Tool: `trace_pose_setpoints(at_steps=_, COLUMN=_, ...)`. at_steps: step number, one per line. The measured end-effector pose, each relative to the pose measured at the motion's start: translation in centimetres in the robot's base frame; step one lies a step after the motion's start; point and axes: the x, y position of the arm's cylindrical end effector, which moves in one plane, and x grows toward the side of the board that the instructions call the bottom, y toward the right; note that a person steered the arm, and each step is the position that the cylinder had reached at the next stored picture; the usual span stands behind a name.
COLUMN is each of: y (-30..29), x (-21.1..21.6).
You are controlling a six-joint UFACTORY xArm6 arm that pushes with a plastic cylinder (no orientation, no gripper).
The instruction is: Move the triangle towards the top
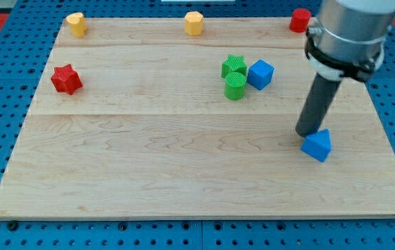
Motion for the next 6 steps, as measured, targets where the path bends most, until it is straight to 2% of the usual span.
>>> trace_pose_setpoints(at_steps=2, y=-5.4, x=6.8)
trace_pose_setpoints(at_steps=3, y=-0.5, x=7.3)
trace_pose_setpoints(at_steps=6, y=1.0, x=5.1)
